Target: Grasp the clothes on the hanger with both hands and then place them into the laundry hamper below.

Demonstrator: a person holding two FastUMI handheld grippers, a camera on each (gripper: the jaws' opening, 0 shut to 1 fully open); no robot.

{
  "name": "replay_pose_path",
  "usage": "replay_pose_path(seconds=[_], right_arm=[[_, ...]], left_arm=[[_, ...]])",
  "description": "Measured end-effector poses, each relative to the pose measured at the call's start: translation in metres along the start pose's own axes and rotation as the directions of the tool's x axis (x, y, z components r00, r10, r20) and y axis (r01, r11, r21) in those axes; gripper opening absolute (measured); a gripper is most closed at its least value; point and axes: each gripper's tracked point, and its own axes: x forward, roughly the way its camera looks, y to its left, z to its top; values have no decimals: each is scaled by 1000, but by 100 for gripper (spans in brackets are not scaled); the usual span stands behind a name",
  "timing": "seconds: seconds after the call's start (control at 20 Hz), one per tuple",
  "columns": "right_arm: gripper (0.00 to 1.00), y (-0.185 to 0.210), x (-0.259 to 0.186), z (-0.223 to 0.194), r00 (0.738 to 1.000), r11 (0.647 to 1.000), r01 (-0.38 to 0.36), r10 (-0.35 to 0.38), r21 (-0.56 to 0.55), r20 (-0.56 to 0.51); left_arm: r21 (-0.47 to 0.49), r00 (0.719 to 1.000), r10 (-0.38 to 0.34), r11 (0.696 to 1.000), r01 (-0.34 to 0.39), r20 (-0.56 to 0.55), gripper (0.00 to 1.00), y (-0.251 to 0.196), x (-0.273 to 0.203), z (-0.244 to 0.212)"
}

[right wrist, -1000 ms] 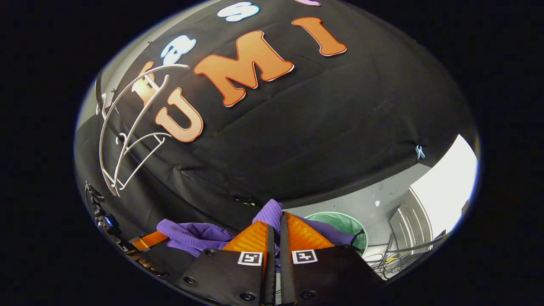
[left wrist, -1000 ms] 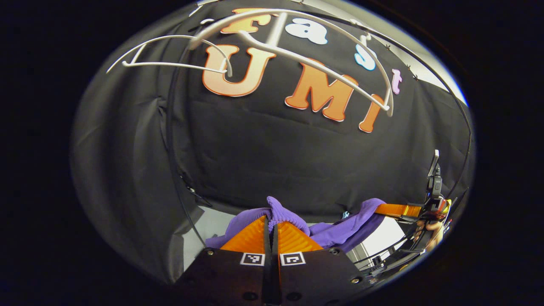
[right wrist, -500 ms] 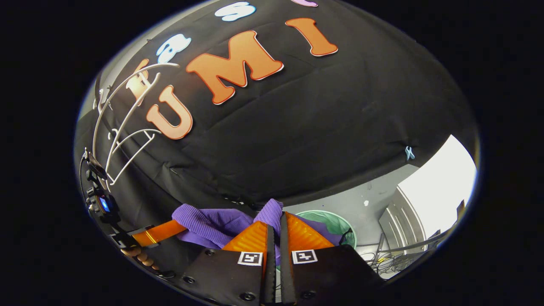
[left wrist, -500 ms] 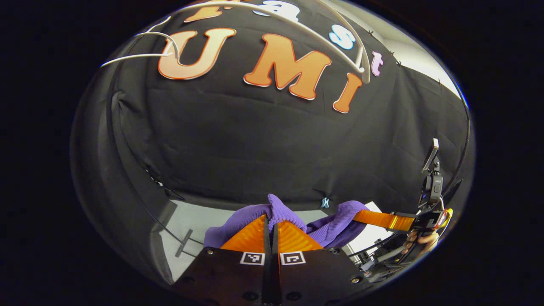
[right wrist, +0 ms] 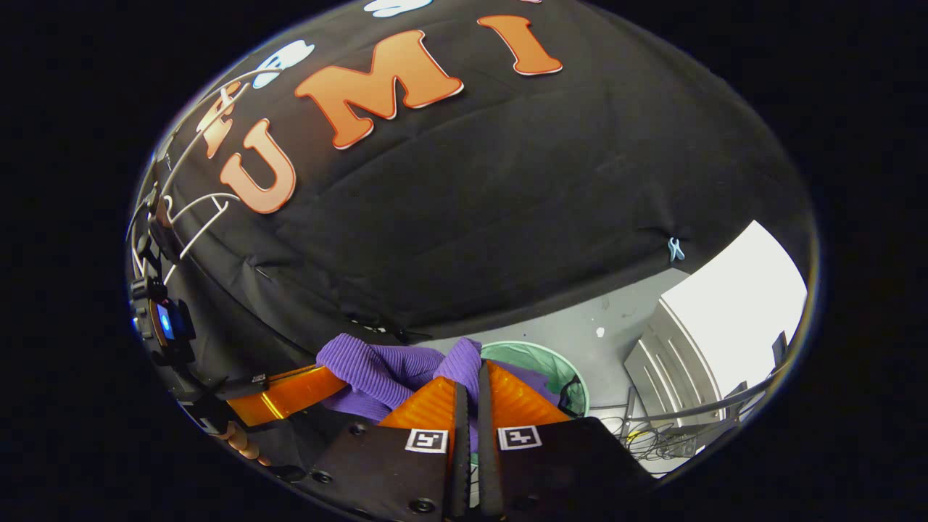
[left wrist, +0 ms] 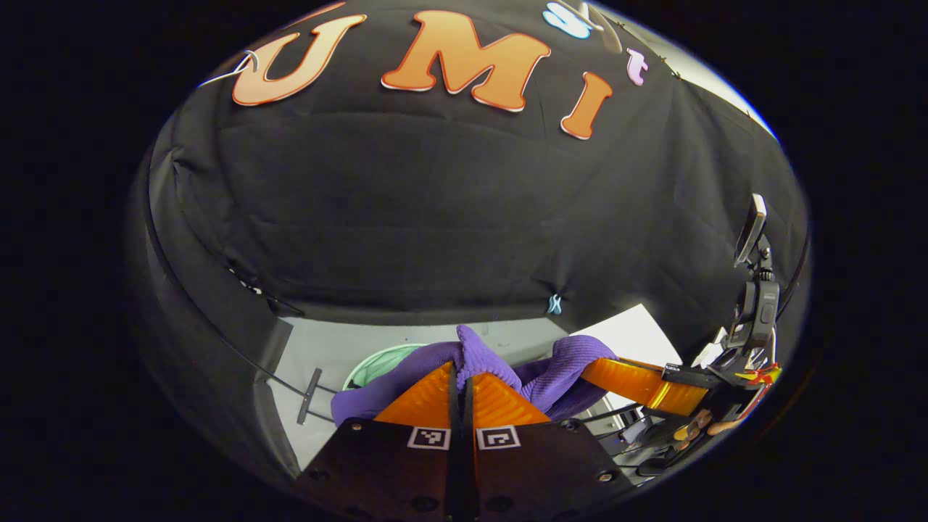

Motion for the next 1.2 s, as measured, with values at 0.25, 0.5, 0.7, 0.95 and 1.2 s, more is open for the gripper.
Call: replay_pose_path(seconds=[0.25, 0.5, 0.7, 0.95, 1.2], right_arm=[[12, -15, 13, -40, 995, 997, 66, -68, -34, -68], [12, -29, 22, -65, 984, 990, 125, -132, -69, -122], [14, -30, 24, -79, 976, 986, 147, -158, -82, -149], [31, -25, 18, -65, 980, 985, 145, -156, -95, -123], [51, -22, 13, -70, 979, 984, 144, -157, -101, -128]], left_arm=[[-36, 992, 23, 999, -28, -125, 1, 4, 8, -27], [-3, 976, 76, 997, -78, -202, 1, 16, 12, -40], [-7, 969, 73, 997, -77, -238, 6, 17, 10, -46], [-23, 963, 78, 996, -87, -259, 28, 25, 9, -52], [-39, 972, 83, 995, -94, -221, 69, 27, 5, -41]])
